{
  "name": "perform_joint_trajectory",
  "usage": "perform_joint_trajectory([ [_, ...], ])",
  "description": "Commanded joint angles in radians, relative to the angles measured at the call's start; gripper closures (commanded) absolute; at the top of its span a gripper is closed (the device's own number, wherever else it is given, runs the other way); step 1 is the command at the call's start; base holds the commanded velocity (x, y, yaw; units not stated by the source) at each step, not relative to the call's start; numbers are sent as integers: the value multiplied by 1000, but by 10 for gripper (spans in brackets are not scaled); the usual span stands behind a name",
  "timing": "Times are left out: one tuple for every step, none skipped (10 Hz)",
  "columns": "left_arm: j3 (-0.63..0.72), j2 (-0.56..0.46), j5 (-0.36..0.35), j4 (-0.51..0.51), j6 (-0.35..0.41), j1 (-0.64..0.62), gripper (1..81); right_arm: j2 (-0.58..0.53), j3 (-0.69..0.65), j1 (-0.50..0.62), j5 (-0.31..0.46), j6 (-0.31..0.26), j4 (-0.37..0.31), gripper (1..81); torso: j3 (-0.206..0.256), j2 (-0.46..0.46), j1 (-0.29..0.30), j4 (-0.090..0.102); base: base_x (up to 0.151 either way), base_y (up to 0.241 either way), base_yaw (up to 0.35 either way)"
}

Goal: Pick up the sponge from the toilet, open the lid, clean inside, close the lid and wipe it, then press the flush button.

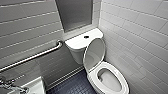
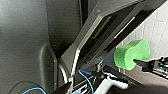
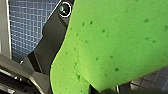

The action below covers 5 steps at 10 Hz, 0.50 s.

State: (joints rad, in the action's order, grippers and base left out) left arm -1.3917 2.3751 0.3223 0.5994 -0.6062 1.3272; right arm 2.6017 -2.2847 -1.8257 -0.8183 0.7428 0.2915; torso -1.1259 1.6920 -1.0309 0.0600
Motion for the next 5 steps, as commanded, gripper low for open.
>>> perform_joint_trajectory([
  [-47,23,32,0,3,25,10,-36,123,-65,143,-283,-232,811,0,0,0,0,0,0,0],
  [-90,41,3,0,5,39,10,-65,256,-56,203,-494,-379,811,0,0,0,0,0,0,0],
  [-102,41,-11,2,12,50,10,-102,373,-38,229,-667,-518,811,0,0,0,0,0,0,0],
  [-104,38,-12,2,20,54,10,-160,492,-6,270,-758,-610,811,0,0,0,0,0,0,0],
  [-107,40,-12,2,25,60,10,-241,609,30,324,-775,-652,811,0,0,0,0,0,0,0],
])
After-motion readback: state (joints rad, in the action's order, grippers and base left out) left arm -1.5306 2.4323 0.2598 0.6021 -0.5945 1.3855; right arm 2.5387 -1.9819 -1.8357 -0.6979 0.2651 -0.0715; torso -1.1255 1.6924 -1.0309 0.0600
